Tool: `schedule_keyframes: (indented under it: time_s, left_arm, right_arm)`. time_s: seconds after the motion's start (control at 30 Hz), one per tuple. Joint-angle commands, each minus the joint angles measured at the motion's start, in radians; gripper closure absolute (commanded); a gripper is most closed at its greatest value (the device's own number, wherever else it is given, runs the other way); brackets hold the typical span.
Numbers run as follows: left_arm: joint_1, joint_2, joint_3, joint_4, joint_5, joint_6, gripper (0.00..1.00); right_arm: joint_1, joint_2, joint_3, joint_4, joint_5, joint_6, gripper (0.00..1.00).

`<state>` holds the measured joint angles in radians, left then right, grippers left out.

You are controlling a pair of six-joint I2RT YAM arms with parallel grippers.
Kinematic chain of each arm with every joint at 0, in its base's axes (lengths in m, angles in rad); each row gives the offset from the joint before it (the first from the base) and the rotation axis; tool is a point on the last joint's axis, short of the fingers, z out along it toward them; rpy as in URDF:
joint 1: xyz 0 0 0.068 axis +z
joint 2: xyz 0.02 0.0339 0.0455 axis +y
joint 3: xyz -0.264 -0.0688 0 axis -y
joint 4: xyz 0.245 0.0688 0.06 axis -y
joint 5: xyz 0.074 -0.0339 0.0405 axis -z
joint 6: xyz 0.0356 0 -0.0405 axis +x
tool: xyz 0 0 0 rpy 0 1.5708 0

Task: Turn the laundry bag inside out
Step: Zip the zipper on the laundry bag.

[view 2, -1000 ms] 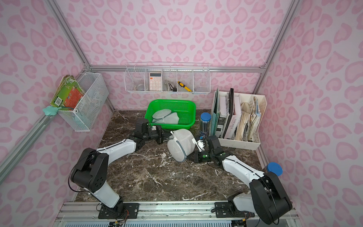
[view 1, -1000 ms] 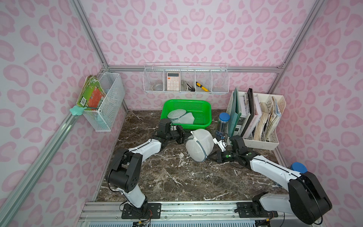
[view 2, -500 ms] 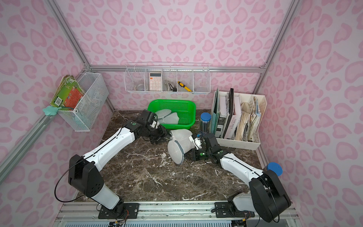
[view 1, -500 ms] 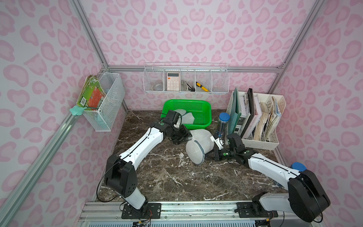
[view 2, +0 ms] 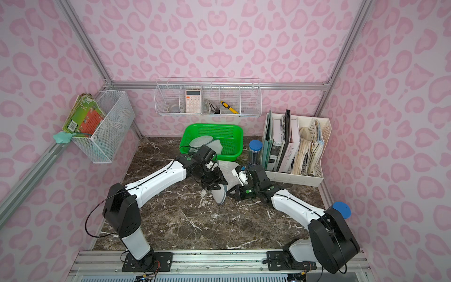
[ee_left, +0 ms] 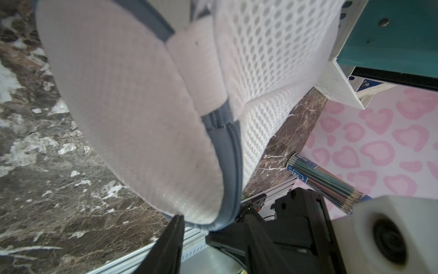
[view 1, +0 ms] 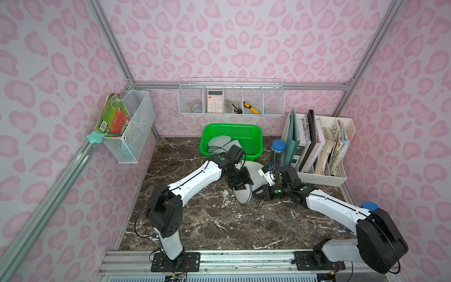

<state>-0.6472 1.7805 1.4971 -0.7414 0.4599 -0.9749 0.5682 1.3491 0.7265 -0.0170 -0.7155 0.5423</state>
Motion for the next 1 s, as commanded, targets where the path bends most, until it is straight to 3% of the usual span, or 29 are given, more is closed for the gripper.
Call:
schedule_keyframes:
  time_s: [0.0, 0.13, 0.23, 0.37, 0.4, 0.47, 0.7, 0.97]
  left_arm:
    - [-0.004, 0.024, 0.015, -0.014, 0.01, -0.009, 0.57]
    - [-0.013, 0.052, 0.035, -0.02, 0.013, -0.005, 0.65]
    - [-0.014, 0.063, 0.032, -0.012, 0.016, -0.01, 0.77]
    - [-0.014, 0.073, 0.037, 0.007, 0.032, -0.009, 0.76]
    - [-0.014, 0.076, 0.037, 0.008, 0.036, -0.008, 0.81]
    - [-0.013, 0.08, 0.035, 0.008, 0.037, -0.011, 0.99]
    - [0.043, 0.013, -0.004, 0.015, 0.004, -0.072, 1.0]
    - [0.209, -0.163, -0.183, 0.194, 0.07, -0.266, 1.0]
  right_arm:
    - [0.003, -0.005, 0.004, 0.018, 0.009, -0.003, 1.0]
    - [0.004, -0.007, 0.003, 0.018, 0.011, -0.002, 1.0]
    - [0.004, -0.008, 0.001, 0.016, 0.011, -0.004, 1.0]
    - [0.005, -0.009, -0.005, 0.014, 0.01, -0.006, 1.0]
    - [0.005, -0.008, -0.008, 0.015, 0.01, -0.006, 1.0]
    - [0.006, -0.01, -0.013, 0.017, 0.01, -0.002, 1.0]
    - [0.004, -0.02, -0.044, 0.017, 0.007, 0.01, 1.0]
    - [-0.011, -0.028, -0.105, 0.071, -0.017, 0.045, 1.0]
